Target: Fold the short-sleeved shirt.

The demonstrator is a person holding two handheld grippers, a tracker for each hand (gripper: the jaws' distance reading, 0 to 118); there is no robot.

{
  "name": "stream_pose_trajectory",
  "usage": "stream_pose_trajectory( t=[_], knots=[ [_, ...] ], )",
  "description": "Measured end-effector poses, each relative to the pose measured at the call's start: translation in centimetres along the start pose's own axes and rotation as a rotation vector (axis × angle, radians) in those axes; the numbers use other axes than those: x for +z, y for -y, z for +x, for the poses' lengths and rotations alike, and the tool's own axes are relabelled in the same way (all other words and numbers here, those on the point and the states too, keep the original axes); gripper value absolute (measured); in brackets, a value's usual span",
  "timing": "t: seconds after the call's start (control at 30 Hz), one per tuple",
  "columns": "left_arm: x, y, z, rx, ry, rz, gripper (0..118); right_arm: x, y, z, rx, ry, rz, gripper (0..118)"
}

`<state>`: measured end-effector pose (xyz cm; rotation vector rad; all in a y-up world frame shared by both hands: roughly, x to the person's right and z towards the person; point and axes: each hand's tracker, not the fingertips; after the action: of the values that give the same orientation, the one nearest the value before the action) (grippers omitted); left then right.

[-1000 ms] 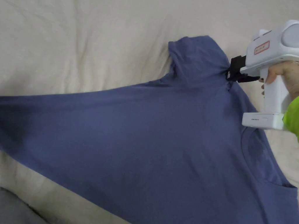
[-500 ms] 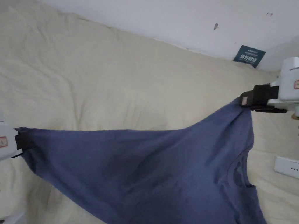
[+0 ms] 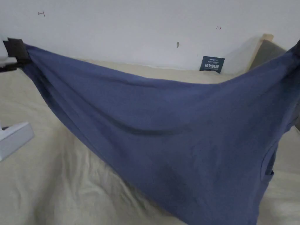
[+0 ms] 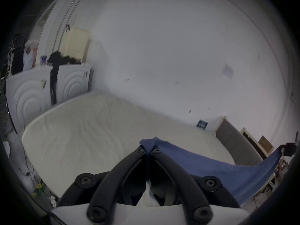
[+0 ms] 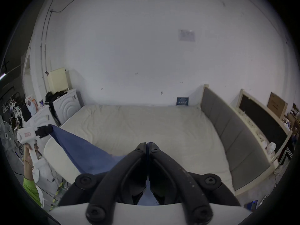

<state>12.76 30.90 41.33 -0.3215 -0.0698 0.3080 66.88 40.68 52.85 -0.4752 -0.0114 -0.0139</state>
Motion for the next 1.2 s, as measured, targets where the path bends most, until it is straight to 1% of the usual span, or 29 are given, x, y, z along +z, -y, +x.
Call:
stream_pose_trajectory(
  t=[0.1, 0.17, 0.23, 0.33, 0.37, 0.5, 0.57, 0.67, 0.77, 0.87, 0.97, 1.03, 1.07, 1.1, 1.13, 1.2],
  knots=[
    [0.1, -4.9, 1.0, -0.032, -0.03, 0.086, 3, 1.0, -2.7, 0.6, 0.011, 0.052, 0.044, 5],
    [0.1, -7.9, 1.7, -0.03, -0.041, 0.15, 3, 1.1, -4.7, 0.7, 0.003, 0.086, 0.077, 5],
    [0.1, -10.9, 2.7, -0.045, -0.051, 0.198, 3, 0.6, -7.4, 1.0, 0.001, 0.095, 0.109, 5],
    [-1.2, -14.8, 3.9, -0.068, -0.055, 0.218, 3, -1.1, -11.1, 0.5, -0.011, 0.135, 0.152, 5],
    [-1.9, -16.1, 4.5, -0.098, -0.07, 0.223, 3, -2.0, -12.6, 0.7, 0.004, 0.151, 0.164, 5],
    [-5.9, -19.7, 7.0, -0.199, -0.173, 0.219, 3, -5.8, -17.4, -0.6, 0.032, 0.212, 0.199, 5],
    [-8.7, -21.0, 7.7, -0.238, -0.236, 0.202, 3, -7.9, -19.3, -1.2, 0.05, 0.235, 0.221, 5],
    [-13.4, -22.7, 8.7, -0.244, -0.331, 0.186, 3, -11.6, -22.2, -1.7, 0.043, 0.253, 0.227, 5],
    [-17.1, -23.7, 9.6, -0.262, -0.377, 0.206, 3, -15.4, -24.7, -2.7, 0.082, 0.301, 0.251, 5],
    [-20.9, -24.7, 10.3, -0.257, -0.407, 0.234, 3, -19.5, -27.0, -3.3, 0.063, 0.329, 0.275, 5],
    [-24.5, -25.6, 11.0, -0.262, -0.408, 0.276, 3, -23.1, -28.5, -3.8, 0.082, 0.385, 0.297, 5],
    [-26.8, -25.7, 11.5, -0.318, -0.43, 0.333, 3, -25.3, -29.5, -3.6, 0.046, 0.4, 0.324, 5],
    [-27.9, -25.7, 11.8, -0.331, -0.44, 0.357, 3, -26.3, -30.0, -3.4, 0.005, 0.407, 0.347, 5],
    [-28.6, -25.4, 11.8, -0.318, -0.424, 0.372, 3, -27.2, -30.3, -3.3, -0.024, 0.404, 0.362, 5],
    [-29.3, -25.2, 11.7, -0.293, -0.409, 0.391, 3, -27.9, -30.6, -3.2, -0.036, 0.401, 0.363, 5],
    [-30.9, -24.3, 11.0, -0.254, -0.374, 0.388, 3, -29.1, -30.4, -3.0, -0.036, 0.398, 0.372, 5]
  ],
)
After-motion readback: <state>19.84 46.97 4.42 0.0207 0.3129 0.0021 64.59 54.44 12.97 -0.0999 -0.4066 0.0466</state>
